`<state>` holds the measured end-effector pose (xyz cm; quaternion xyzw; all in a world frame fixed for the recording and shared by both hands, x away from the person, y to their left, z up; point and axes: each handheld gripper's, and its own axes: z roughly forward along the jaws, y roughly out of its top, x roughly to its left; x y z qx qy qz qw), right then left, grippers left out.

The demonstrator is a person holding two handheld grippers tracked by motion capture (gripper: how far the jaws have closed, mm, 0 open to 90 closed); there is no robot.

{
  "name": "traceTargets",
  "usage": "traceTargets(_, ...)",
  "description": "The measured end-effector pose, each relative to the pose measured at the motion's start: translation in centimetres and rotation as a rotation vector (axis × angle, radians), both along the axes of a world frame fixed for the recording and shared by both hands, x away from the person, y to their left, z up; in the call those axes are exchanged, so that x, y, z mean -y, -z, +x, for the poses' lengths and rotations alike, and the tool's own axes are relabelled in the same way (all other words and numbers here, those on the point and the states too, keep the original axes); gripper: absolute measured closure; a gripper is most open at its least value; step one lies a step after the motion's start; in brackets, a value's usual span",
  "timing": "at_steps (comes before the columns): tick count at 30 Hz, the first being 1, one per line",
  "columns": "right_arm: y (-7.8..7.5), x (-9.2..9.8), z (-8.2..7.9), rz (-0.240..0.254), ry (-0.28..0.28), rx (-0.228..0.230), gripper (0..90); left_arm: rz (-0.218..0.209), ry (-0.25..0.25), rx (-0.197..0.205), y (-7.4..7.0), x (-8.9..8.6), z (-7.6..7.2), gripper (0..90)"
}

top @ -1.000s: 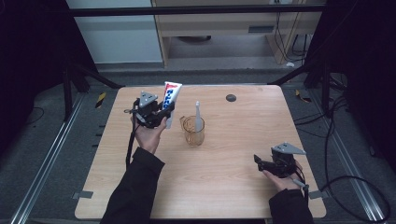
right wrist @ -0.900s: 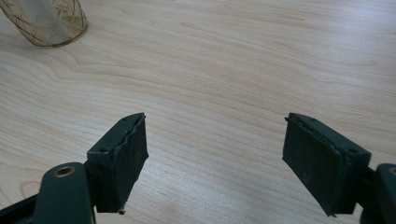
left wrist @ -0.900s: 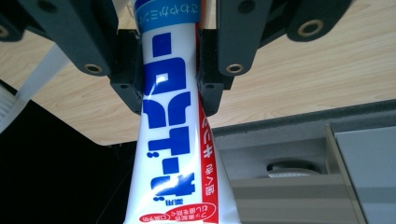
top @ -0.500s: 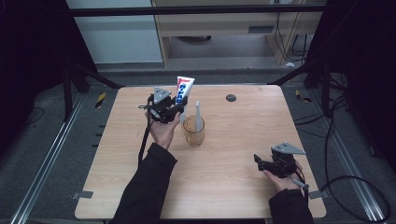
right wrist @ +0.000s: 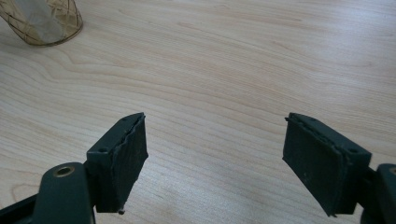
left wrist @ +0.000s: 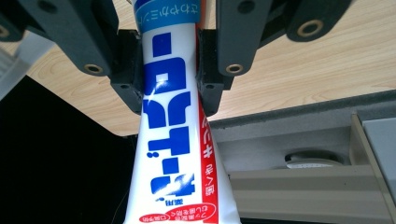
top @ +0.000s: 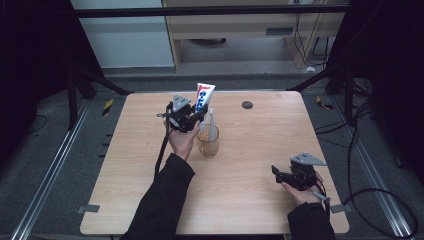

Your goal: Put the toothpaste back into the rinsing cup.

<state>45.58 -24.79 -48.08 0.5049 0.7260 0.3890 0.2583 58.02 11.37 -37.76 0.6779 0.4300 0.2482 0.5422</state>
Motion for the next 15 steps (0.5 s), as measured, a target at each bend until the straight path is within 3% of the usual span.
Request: traceTargets(15, 0.0, -0.2, 0.0, -0.008, -0.007, 0.005, 21.7, 0.011, 0.026, -0.006, 1.6, 0.7, 0.2, 67.3)
